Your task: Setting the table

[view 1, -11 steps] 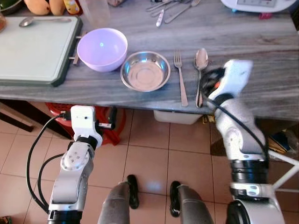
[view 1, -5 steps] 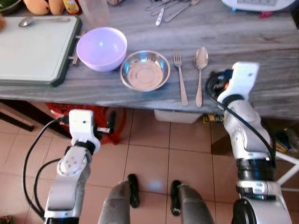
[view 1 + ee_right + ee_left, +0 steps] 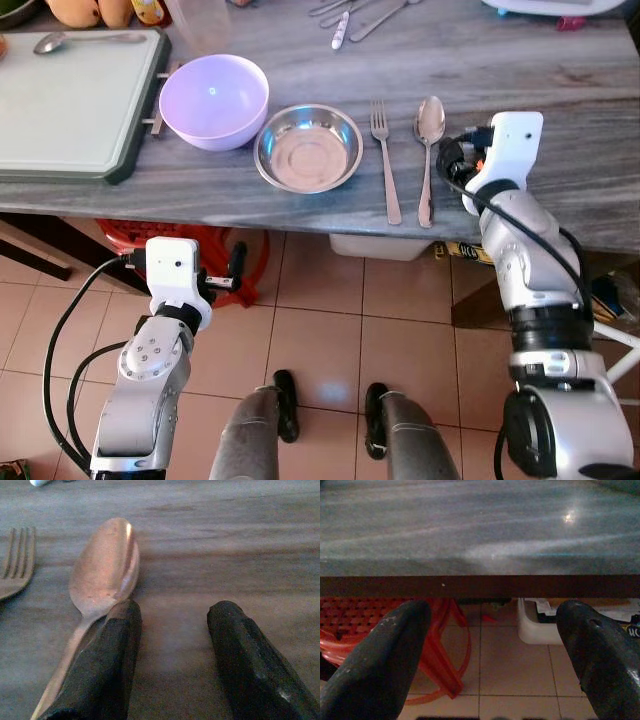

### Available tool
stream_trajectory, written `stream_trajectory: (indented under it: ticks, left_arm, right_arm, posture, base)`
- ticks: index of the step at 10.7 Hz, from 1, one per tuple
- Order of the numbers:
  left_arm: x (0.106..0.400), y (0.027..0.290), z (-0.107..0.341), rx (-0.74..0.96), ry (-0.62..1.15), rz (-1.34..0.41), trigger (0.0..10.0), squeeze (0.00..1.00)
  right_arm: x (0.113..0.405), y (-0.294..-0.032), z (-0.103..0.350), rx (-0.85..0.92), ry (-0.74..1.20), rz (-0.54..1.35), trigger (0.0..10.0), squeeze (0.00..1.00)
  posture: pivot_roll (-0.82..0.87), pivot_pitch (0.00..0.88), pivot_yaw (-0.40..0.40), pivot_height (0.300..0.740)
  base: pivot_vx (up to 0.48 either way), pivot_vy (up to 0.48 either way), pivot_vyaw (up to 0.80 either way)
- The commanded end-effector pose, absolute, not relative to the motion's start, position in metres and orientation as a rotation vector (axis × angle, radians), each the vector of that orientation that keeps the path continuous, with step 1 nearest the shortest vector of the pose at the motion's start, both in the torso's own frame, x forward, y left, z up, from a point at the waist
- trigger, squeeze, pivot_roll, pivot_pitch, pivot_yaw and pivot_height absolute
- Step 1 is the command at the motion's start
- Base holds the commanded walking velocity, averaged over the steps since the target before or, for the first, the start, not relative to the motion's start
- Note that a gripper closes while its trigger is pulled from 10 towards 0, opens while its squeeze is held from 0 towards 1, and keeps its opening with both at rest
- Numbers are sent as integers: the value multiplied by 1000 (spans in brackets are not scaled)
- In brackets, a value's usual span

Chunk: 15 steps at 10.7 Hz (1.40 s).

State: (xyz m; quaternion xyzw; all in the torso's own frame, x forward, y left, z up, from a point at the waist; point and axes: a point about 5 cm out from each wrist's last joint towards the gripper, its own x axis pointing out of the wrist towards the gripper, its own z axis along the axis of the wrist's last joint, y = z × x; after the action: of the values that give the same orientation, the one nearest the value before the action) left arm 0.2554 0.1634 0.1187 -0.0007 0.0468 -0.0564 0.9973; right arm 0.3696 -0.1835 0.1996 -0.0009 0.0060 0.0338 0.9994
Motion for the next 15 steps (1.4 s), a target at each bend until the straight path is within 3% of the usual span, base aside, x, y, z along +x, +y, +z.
stream_trajectory:
  ticks: [1, 15]
  left_arm:
    - [251, 166, 118, 4, 105, -111, 10000, 0]
    - [256, 162, 117, -12, 100, -104, 10000, 0]
  right_arm:
    - [371, -174, 193, 7, 56, 130, 10000, 0]
    - [372, -161, 200, 62, 9, 247, 10000, 0]
  posture:
    - [33, 343, 77, 740]
    - [15, 327, 62, 740]
  base:
    - [0, 0, 0]
    - [0, 0, 0]
